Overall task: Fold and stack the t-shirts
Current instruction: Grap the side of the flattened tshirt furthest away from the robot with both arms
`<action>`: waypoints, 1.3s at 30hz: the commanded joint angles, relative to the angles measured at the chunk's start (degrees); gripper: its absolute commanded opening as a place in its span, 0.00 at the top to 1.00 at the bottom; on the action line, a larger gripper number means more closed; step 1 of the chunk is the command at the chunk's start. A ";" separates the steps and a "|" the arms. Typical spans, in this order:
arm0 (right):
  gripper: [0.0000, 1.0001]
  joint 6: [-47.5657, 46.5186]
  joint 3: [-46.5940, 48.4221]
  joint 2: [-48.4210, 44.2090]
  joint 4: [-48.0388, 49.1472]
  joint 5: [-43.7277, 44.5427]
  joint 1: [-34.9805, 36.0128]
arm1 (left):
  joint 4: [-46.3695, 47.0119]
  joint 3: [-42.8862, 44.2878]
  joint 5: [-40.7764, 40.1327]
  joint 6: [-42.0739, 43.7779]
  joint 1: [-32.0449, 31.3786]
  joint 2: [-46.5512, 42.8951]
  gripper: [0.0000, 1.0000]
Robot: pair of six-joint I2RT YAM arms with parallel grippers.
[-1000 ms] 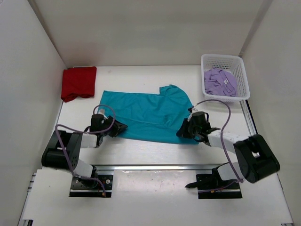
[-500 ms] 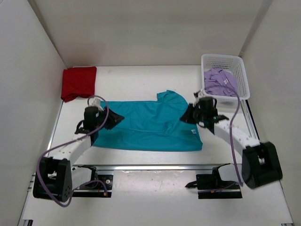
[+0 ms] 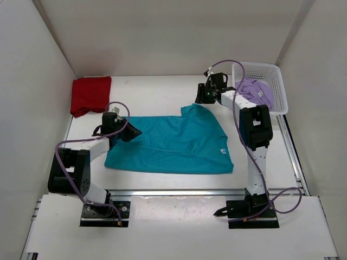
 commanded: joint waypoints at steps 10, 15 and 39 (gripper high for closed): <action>0.62 -8.56 22.16 14.09 -15.48 1.45 2.39 | -1.35 2.82 -0.77 2.80 4.48 1.68 0.79; 0.66 -7.50 19.09 12.00 -13.56 0.05 2.22 | -0.56 3.79 -0.24 1.84 5.19 3.00 0.80; 0.55 6.74 13.45 5.74 -6.25 -0.74 -6.48 | 2.08 9.85 -7.00 -0.90 12.13 7.04 0.61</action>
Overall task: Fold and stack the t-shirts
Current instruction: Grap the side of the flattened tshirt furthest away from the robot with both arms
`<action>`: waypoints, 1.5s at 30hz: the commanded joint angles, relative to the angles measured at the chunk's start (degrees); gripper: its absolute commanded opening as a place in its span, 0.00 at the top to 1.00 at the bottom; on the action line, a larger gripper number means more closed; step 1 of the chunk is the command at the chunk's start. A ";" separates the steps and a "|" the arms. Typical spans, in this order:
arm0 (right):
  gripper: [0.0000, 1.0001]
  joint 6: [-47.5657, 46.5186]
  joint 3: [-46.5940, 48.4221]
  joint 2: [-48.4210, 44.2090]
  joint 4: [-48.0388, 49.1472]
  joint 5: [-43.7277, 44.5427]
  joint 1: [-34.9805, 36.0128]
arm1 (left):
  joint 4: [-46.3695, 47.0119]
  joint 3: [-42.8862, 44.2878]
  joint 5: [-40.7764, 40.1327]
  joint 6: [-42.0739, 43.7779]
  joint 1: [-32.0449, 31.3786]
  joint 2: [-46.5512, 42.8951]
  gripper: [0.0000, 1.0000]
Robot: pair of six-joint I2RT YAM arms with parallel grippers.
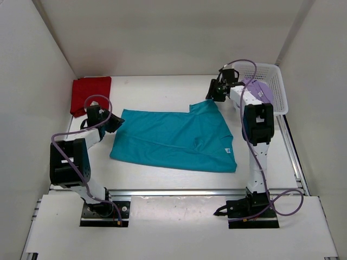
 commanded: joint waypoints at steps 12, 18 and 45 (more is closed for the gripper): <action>0.58 -1.87 14.02 5.50 -9.65 1.70 -1.03 | -13.25 29.47 -12.50 13.35 -3.85 20.10 0.46; 0.66 -3.28 21.24 10.52 -15.11 2.40 -0.32 | -20.18 42.03 -13.72 16.96 -4.12 28.89 0.40; 1.00 -6.79 29.25 8.32 -26.45 -2.78 -0.33 | -14.40 34.50 -10.92 13.10 -5.00 22.92 1.00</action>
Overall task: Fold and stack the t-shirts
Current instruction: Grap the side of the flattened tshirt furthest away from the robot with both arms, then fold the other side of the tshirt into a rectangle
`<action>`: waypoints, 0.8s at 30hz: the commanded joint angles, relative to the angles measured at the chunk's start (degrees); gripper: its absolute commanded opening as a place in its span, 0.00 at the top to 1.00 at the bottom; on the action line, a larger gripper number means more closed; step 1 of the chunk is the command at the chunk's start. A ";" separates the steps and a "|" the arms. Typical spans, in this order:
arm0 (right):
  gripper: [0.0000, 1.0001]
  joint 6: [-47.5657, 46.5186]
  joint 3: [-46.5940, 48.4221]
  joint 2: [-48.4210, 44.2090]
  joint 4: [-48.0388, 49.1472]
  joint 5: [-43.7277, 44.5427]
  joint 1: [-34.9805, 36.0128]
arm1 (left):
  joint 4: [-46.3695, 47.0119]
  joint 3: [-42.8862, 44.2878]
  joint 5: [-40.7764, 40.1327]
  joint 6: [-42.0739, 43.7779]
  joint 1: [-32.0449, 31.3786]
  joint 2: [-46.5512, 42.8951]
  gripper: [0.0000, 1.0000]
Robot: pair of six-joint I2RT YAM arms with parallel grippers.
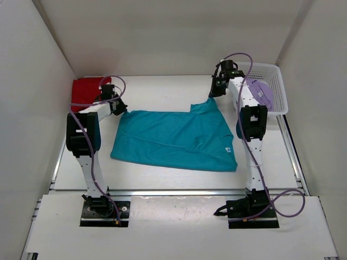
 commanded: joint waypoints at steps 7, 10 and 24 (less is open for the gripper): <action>1.00 -3.83 -4.78 -10.18 -4.19 -0.39 2.16 | 4.53 -4.34 0.73 -2.73 0.12 -8.70 1.00; 1.00 -5.05 -9.17 -14.05 -6.04 0.22 2.77 | 7.35 -8.81 3.01 -5.28 2.14 -12.13 1.00; 1.00 -4.89 -49.84 -43.66 3.54 3.56 4.70 | 9.91 -17.96 10.58 -9.51 6.18 -21.08 1.00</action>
